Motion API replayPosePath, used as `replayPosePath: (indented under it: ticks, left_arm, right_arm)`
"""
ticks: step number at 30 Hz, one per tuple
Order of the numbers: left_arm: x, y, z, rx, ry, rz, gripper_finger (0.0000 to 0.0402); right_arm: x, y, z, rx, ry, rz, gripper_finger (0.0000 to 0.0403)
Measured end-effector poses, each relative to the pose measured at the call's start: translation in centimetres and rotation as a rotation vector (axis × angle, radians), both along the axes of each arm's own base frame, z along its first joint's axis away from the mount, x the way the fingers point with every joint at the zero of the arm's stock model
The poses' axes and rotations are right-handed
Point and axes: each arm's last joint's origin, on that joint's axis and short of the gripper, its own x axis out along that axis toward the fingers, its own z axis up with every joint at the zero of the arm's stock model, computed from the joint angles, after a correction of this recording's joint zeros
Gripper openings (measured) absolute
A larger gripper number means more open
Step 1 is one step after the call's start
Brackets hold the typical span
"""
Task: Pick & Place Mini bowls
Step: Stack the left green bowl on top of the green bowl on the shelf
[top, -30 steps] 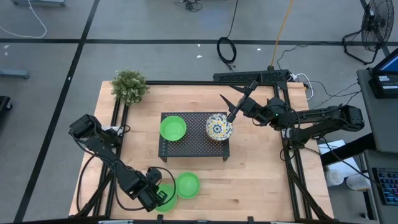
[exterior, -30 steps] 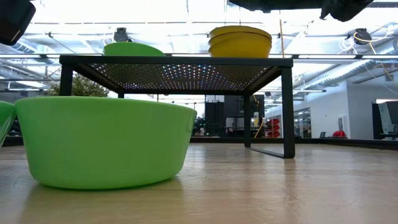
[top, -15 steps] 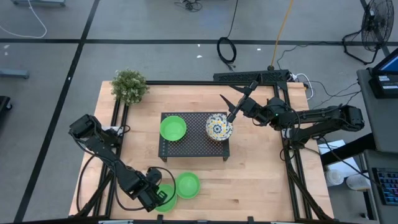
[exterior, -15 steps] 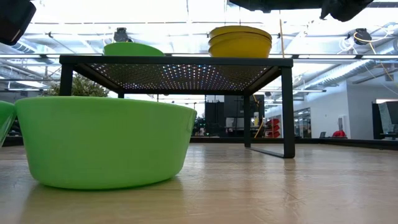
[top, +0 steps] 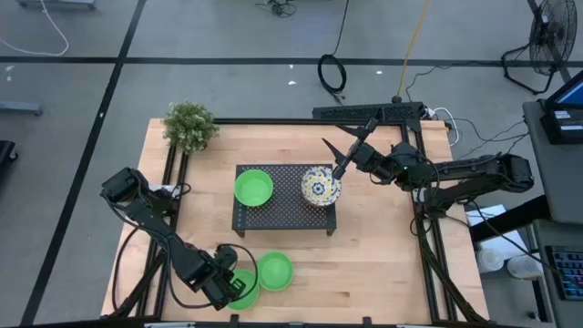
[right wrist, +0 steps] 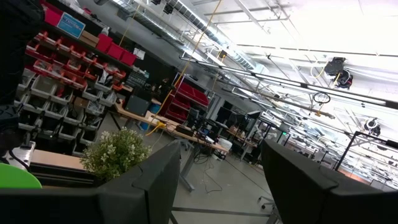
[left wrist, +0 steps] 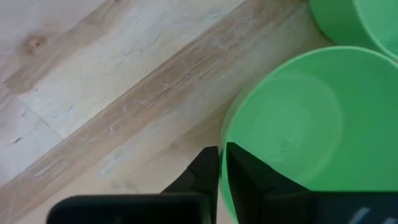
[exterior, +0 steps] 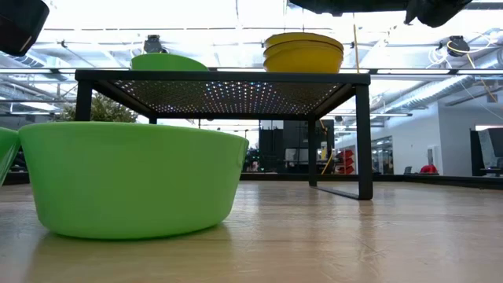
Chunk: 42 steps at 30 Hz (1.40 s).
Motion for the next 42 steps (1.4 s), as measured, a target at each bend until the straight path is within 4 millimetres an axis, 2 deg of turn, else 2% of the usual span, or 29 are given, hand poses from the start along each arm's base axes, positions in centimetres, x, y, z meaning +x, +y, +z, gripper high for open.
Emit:
replayPosePath:
  ticks: [6, 13, 17, 26, 35, 42]
  left_arm:
    - [0.0, -0.01, 0.0, 0.002, -0.002, -0.005, 0.0006]
    - [0.0, 0.0, 0.0, 0.003, -0.002, -0.012, 0.0038]
    - [0.0, 0.0, 0.0, 0.003, -0.001, -0.012, 0.0042]
    - [0.02, 0.01, 0.0, 0.002, -0.002, -0.012, 0.0006]
    - [0.01, 0.01, 0.0, 0.002, -0.001, -0.012, 0.0037]
    - [0.02, 0.0, 0.0, 0.002, -0.002, -0.013, 0.0007]
  right_arm:
    - [0.0, 0.0, 0.0, 0.0, 0.0, 0.0, 0.0215]
    - [0.0, 0.0, 0.0, 0.0, 0.0, 0.0, 0.0215]
    - [0.0, 0.0, 0.0, 0.0, 0.0, 0.0, 0.0215]
    - [0.0, 0.0, 0.0, 0.0, 0.0, 0.0, 0.0215]
    - [0.0, 0.0, 0.0, 0.0, 0.0, 0.0, 0.0215]
    - [0.0, 0.0, 0.0, 0.0, 0.0, 0.0, 0.0215]
